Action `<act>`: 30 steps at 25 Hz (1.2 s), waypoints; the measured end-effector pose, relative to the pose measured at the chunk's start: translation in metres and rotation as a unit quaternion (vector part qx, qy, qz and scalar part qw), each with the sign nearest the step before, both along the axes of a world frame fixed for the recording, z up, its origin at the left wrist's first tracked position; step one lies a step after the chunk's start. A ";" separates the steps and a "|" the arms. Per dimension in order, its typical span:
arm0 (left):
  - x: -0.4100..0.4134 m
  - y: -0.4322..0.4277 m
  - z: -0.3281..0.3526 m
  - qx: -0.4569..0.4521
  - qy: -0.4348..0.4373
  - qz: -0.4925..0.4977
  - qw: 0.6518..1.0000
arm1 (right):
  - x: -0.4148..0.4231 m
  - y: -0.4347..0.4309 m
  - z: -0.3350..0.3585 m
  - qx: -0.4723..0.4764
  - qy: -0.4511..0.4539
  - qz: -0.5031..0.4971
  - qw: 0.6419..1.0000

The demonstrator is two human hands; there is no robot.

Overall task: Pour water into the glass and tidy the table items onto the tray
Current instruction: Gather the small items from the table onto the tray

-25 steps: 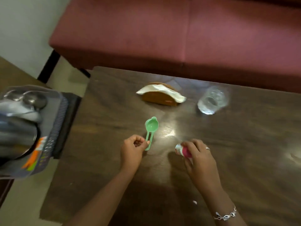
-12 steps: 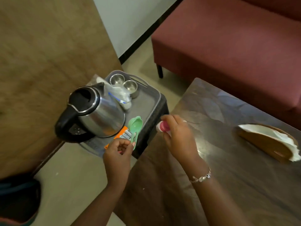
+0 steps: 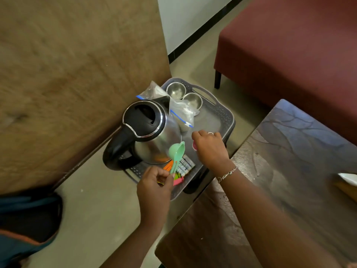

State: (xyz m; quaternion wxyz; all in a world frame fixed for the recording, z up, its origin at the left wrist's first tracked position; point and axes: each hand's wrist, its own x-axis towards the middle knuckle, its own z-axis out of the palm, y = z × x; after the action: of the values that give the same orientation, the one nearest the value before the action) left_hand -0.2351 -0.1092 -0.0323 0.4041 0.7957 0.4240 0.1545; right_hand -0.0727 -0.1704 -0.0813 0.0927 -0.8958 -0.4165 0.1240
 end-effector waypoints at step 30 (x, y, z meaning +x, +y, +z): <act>0.200 -0.025 -0.059 0.294 0.379 -0.387 0.788 | -0.063 -0.147 0.014 0.141 0.011 -0.353 0.925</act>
State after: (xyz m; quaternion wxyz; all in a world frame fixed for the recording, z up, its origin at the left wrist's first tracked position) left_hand -0.0353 -0.1339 -0.0917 -0.0162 0.9681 0.1336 -0.2113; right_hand -0.1359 -0.3169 -0.0676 0.2609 -0.9610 -0.0851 0.0328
